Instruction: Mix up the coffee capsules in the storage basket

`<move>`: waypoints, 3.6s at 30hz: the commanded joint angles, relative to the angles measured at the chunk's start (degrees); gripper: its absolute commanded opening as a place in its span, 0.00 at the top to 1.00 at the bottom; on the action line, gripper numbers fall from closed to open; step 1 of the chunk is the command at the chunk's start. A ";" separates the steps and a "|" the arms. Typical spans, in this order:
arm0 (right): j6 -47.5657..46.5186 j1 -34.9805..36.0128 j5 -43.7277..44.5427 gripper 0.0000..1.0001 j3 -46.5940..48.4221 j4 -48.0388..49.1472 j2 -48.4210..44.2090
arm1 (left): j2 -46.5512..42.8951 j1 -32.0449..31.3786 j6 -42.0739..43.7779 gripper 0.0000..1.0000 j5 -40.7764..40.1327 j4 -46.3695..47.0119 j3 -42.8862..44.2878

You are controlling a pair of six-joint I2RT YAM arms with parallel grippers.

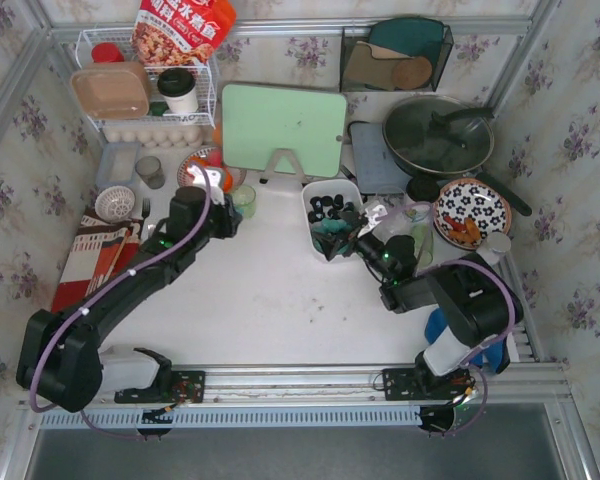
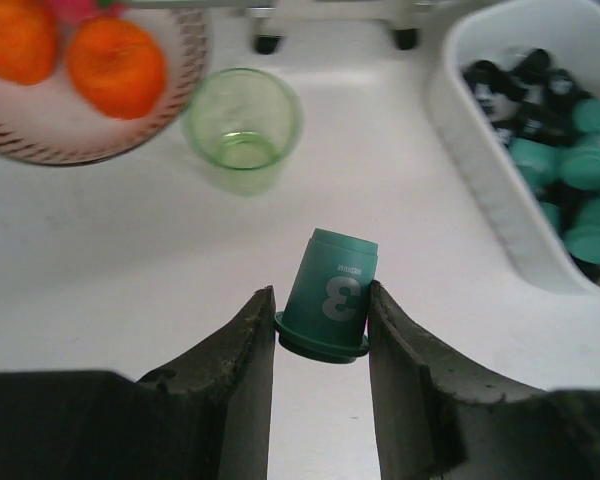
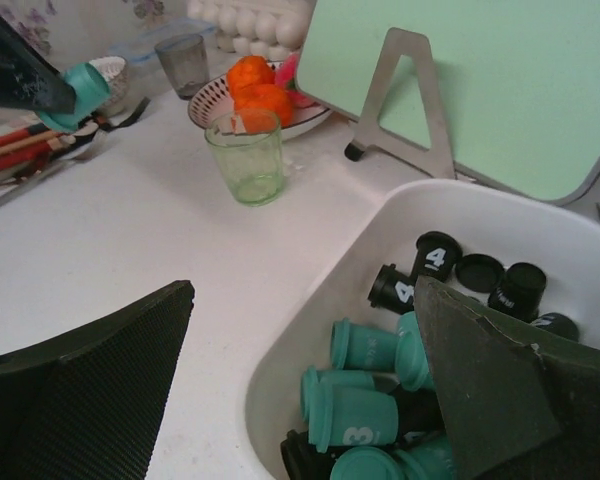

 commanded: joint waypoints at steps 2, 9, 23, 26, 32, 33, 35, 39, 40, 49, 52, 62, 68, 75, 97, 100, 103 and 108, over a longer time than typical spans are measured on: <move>2.16 -0.90 -9.18 0.02 -4.12 26.10 7.56 | 0.24 -7.41 -3.62 0.86 0.39 9.47 -1.97; -17.29 5.60 -7.60 0.08 -4.76 28.06 9.79 | 6.98 -16.62 -5.32 0.86 1.85 14.59 1.03; -33.67 15.40 9.43 0.09 -3.22 28.10 7.24 | 8.30 -23.01 -6.55 0.88 1.35 14.00 1.58; -34.44 15.85 9.80 0.10 -3.83 28.10 5.51 | 7.93 -23.36 -6.61 0.88 1.10 13.74 1.15; -34.61 16.38 7.38 0.12 -4.15 28.10 3.00 | 8.44 -24.23 -7.05 0.89 1.27 14.31 1.04; -34.63 16.44 6.95 0.13 -4.09 28.10 2.87 | 8.58 -24.37 -7.16 0.89 1.26 14.45 1.04; -34.65 16.72 6.05 0.17 -3.97 28.13 2.76 | 8.76 -24.58 -7.39 0.89 1.26 14.65 1.12; -34.68 17.03 5.37 0.25 -4.06 28.10 2.67 | 8.84 -24.78 -7.57 0.89 1.26 14.76 1.15; -34.65 17.14 5.41 0.27 -4.15 28.10 2.69 | 8.76 -24.83 -7.67 0.89 1.33 14.80 1.07; -34.66 17.11 4.81 0.55 -4.45 28.10 2.91 | 8.55 -25.30 -8.87 0.89 1.51 15.81 0.27; -35.01 17.11 5.05 0.61 -4.62 28.03 2.98 | 8.82 -25.31 -9.51 0.87 1.61 16.19 0.25; -35.01 17.04 10.89 0.67 -5.86 28.04 3.46 | 4.15 -25.31 -9.58 0.44 -3.98 13.59 0.03; -31.65 15.45 13.55 0.67 -6.88 28.02 4.35 | -1.69 -25.22 -5.54 0.32 -12.01 8.51 -0.80; -21.59 13.24 25.05 0.63 -6.90 27.00 4.98 | -6.08 -25.14 -1.71 0.29 -21.51 0.90 -0.63; -4.56 8.23 30.52 0.17 -0.35 -8.73 -4.14 | -5.98 -25.14 0.57 0.28 -28.77 -0.55 -2.87; -5.17 8.09 32.45 0.13 -0.48 -10.41 -6.00 | -6.63 -25.14 1.29 0.28 -30.66 -0.56 -3.51; -6.45 7.63 39.49 0.01 -0.89 -12.43 -9.20 | -7.83 -25.14 2.23 0.28 -33.67 -0.63 -4.38; -6.32 1.43 46.09 0.00 -3.51 -11.89 -15.76 | -10.32 -25.11 3.94 0.28 -39.36 -0.28 -6.94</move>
